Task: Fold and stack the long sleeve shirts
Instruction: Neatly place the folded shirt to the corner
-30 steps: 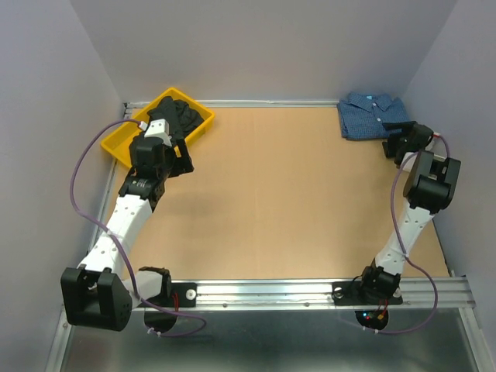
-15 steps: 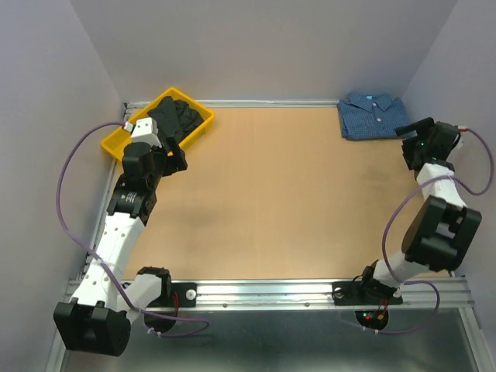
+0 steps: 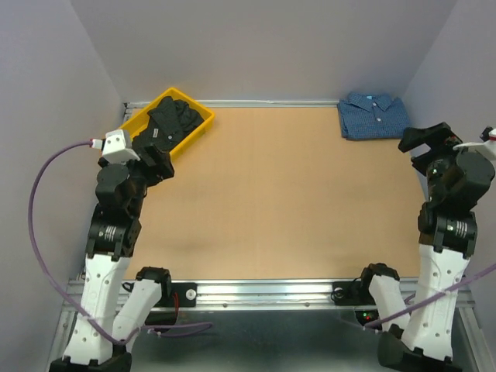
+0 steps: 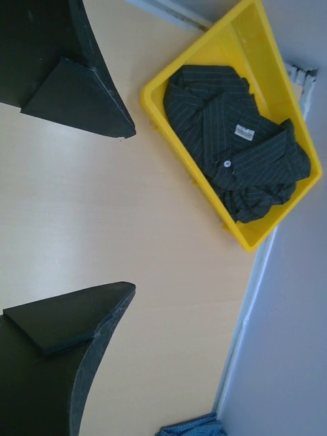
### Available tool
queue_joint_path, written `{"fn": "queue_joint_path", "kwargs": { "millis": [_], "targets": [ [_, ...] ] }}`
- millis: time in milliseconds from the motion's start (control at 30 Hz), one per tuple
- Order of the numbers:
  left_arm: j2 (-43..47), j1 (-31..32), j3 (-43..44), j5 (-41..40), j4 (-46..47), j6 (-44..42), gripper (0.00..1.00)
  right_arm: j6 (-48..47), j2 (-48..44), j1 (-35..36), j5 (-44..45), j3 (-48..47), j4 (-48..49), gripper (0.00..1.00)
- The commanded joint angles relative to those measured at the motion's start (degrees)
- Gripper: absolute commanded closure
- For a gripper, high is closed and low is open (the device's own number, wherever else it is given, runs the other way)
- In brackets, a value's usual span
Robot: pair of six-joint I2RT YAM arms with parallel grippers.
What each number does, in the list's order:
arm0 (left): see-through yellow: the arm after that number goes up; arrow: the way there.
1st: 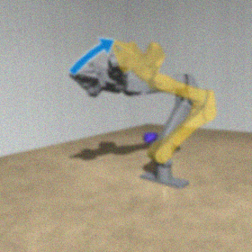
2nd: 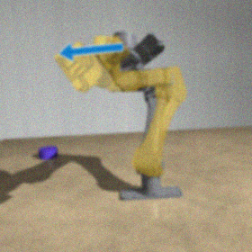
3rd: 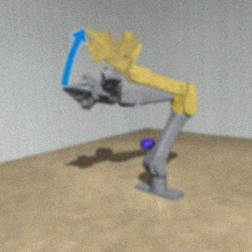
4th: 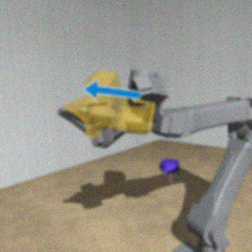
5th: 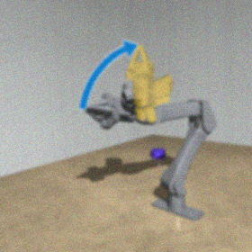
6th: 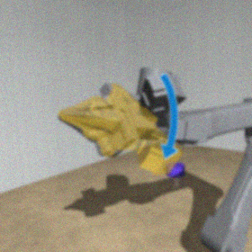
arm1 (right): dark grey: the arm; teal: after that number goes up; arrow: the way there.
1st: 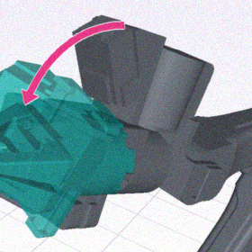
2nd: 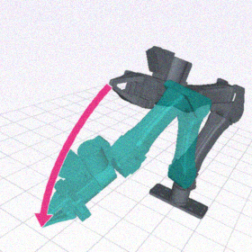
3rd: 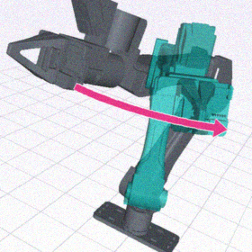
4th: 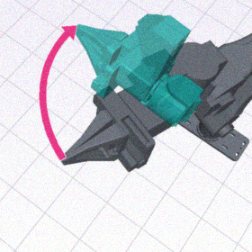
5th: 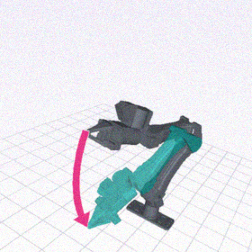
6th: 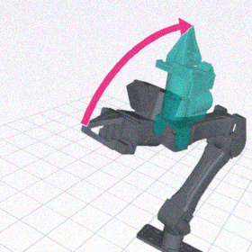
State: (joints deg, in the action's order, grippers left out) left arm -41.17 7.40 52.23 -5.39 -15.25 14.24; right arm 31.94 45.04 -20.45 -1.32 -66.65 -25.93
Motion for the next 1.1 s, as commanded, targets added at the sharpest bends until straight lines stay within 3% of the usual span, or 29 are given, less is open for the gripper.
{"fn": "queue_joint_path", "kwargs": {
  "millis": [0,333,700,1067],
  "targets": [
    [9.2,-0.2,6.6,-5.4,-5.9,1.0,0.01,-5.7,-3.5,7.9,5.7,-2.2,-5.9,0.00],
    [25.9,-0.2,7.8,-7.4,-11.2,3.6,0.01,-10.8,-19.4,22.8,16.8,4.8,-7.9,0.00],
    [36.9,0.0,1.2,-14.6,-12.5,9.0,0.01,-13.8,-29.7,27.7,23.5,14.6,-4.7,0.00],
    [46.3,0.2,-6.7,-16.1,-3.7,8.0,0.01,-14.8,-36.2,29.1,23.7,21.3,-2.5,0.00]
  ]
}}
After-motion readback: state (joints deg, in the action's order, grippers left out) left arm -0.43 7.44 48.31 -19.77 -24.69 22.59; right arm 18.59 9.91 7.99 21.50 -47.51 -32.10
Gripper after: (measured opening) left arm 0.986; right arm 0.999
